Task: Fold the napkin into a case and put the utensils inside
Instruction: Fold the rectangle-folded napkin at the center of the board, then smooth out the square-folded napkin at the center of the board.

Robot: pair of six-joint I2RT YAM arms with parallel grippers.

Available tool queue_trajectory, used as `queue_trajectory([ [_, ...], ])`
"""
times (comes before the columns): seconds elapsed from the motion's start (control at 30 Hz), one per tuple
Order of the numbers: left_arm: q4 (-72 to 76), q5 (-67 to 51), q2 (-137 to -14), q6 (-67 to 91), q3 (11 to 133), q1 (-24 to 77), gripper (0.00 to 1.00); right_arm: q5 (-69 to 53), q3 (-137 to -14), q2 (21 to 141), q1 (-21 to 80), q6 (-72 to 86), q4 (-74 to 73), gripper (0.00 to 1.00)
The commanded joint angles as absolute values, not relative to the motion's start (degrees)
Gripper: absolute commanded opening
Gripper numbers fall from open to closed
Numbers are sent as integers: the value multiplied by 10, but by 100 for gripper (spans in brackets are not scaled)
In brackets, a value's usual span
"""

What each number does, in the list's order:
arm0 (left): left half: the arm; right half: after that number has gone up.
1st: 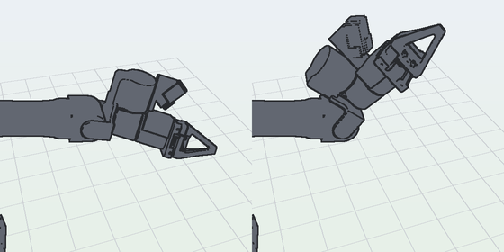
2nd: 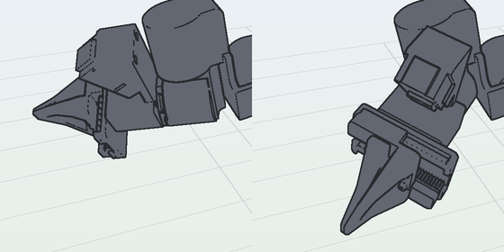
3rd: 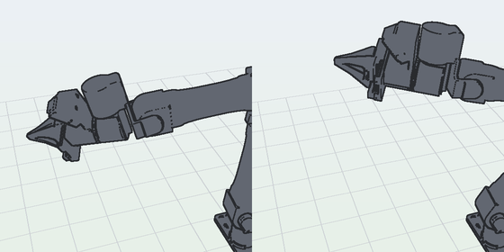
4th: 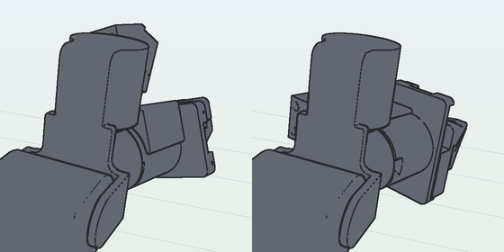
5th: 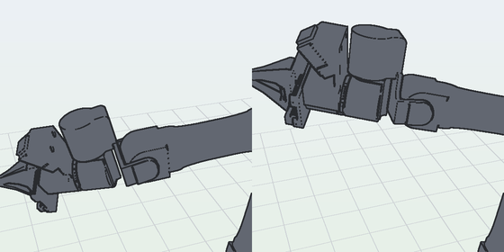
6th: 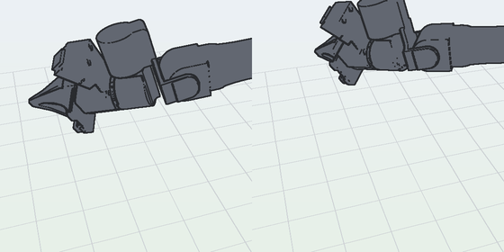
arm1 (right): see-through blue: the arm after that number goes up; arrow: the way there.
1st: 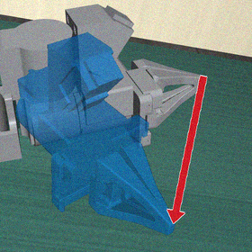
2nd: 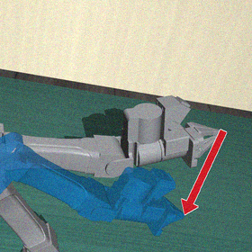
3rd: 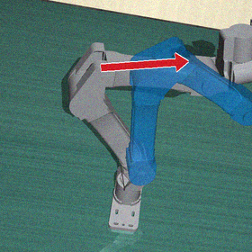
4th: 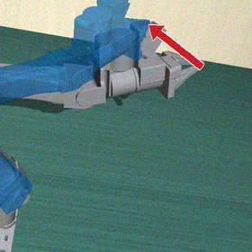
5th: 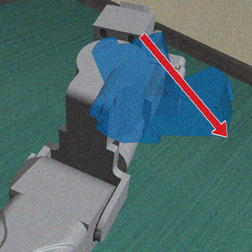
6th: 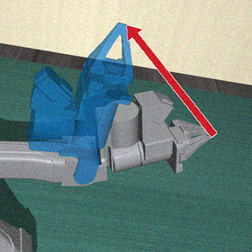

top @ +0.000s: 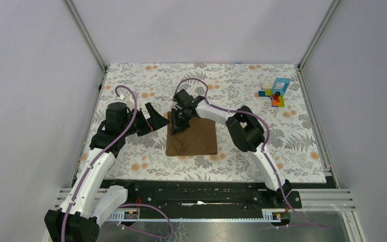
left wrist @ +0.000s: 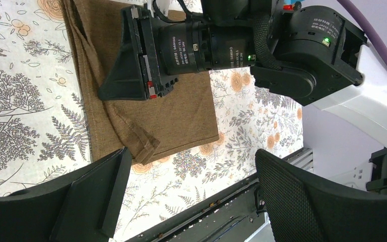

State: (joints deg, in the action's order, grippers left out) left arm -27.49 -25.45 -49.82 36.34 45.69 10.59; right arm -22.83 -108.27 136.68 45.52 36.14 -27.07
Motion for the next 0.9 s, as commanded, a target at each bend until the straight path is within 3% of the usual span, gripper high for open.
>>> queue_trajectory([
  [0.0, -270, -248, -486, 354, 460, 106, 99, -252, -1105, 1359, 458, 366, -265, 29],
  [0.07, -269, -247, -487, 355, 456, 106, 99, -262, -1103, 1344, 458, 360, -265, 42],
  [0.17, -269, -247, -489, 356, 450, 106, 99, -300, -1098, 1315, 458, 344, -262, 54],
  [0.37, -267, -247, -485, 357, 446, 106, 99, -325, -1029, 1231, 457, 303, -261, 69],
  [0.63, -243, -249, -516, 374, 404, 107, 99, -372, -848, 1171, 456, 351, -139, 65],
  [0.67, -243, -243, -528, 376, 398, 106, 97, -370, -825, 1161, 456, 357, -122, 64],
  [0.77, -248, -219, -590, 390, 388, 128, 77, -360, -782, 1135, 454, 358, -106, 60],
  [0.87, -253, -148, -664, 397, 405, 208, 75, -339, -745, 1104, 446, 344, -116, 59],
])
